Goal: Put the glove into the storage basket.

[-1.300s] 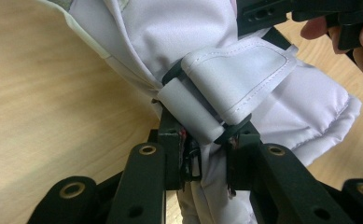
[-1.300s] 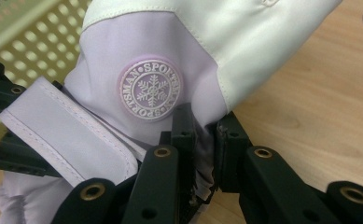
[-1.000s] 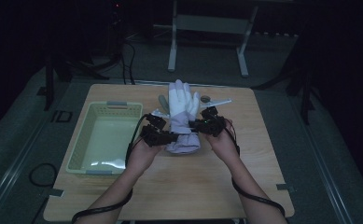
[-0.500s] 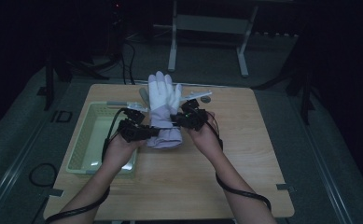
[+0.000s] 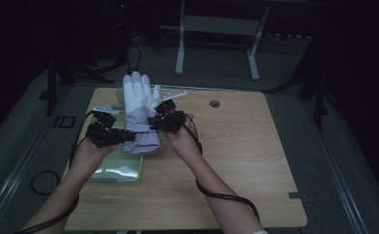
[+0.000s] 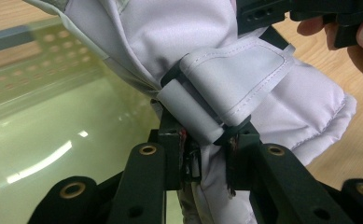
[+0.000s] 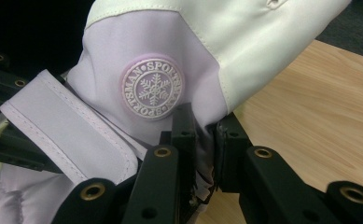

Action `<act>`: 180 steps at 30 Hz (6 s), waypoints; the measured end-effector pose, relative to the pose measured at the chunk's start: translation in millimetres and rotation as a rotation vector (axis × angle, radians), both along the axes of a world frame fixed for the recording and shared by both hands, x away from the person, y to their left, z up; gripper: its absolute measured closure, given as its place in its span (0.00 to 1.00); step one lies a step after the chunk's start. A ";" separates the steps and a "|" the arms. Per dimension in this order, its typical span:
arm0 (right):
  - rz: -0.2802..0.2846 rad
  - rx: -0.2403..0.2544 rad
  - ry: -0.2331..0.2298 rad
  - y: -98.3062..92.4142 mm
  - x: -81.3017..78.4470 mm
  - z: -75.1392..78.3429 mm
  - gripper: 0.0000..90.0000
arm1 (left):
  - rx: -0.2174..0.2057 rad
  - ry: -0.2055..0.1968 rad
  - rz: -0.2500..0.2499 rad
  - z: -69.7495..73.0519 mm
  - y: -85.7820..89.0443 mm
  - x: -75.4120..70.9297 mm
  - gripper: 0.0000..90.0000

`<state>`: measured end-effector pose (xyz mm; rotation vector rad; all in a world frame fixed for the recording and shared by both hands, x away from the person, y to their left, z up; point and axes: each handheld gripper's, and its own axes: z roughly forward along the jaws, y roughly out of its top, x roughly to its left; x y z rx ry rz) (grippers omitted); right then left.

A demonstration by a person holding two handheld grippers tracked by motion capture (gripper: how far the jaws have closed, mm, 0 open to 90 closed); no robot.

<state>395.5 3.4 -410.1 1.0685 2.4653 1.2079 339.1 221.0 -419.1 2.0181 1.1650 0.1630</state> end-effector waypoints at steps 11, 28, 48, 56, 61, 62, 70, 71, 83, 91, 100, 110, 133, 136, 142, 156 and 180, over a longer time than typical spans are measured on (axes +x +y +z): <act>0.010 0.008 0.050 58.6 -7.2 -19.5 0.90 | 0.045 0.037 -0.034 -16.4 56.6 -8.4 0.81; 0.042 -0.161 0.167 101.4 -14.5 -92.0 0.90 | 0.038 0.235 -0.021 -91.3 80.4 -8.3 0.81; 0.058 -0.267 0.139 118.3 -11.3 -95.7 0.64 | 0.168 0.349 0.067 -106.8 71.5 2.8 0.72; 0.100 -0.158 0.108 100.0 -9.6 -73.3 0.50 | 0.176 0.250 0.106 -98.7 69.6 -8.6 0.53; 0.113 -0.099 0.107 88.0 -7.6 -59.9 0.37 | 0.077 0.143 0.132 -86.2 75.7 -22.4 0.26; 0.117 -0.092 0.101 85.1 -7.0 -58.2 0.33 | 0.053 0.126 0.137 -83.4 76.4 -24.5 0.24; 0.168 -0.073 0.087 63.3 -8.2 -53.5 0.17 | 0.014 -0.032 0.150 -67.3 54.0 -37.9 0.01; 0.172 -0.078 0.081 60.0 -8.5 -53.3 0.17 | 0.008 -0.037 0.146 -66.0 50.5 -38.7 0.01; 0.177 -0.107 0.060 15.1 -6.9 -48.6 0.17 | -0.025 -0.064 0.092 -60.2 12.6 -39.3 0.01; 0.160 -0.102 0.038 -14.8 -6.1 -47.6 0.16 | -0.071 -0.076 0.069 -57.4 -8.2 -44.0 0.01; 0.152 -0.122 0.032 -40.9 -7.9 -59.6 0.16 | -0.038 -0.109 0.017 -60.0 -43.0 -47.1 0.01; 0.130 -0.131 0.015 -77.0 -11.0 -69.1 0.16 | -0.054 -0.097 -0.064 -65.9 -76.1 -50.3 0.01; 0.114 -0.119 0.038 -145.9 -18.7 -113.2 0.16 | -0.112 -0.102 -0.296 -96.9 -141.5 -60.6 0.01; 0.118 -0.113 0.038 -154.1 -22.0 -117.9 0.16 | -0.128 -0.084 -0.320 -104.4 -150.2 -61.4 0.01; 0.111 -0.100 0.027 -168.6 -30.7 -126.9 0.16 | -0.120 -0.088 -0.362 -113.9 -162.1 -63.1 0.01; 0.121 -0.075 -0.006 -195.1 -50.7 -134.4 0.16 | -0.101 -0.117 -0.505 -137.6 -194.9 -72.1 0.01; 0.074 -0.023 -0.080 -243.7 -75.7 -149.8 0.15 | -0.103 -0.166 -0.545 -147.7 -210.5 -81.5 0.01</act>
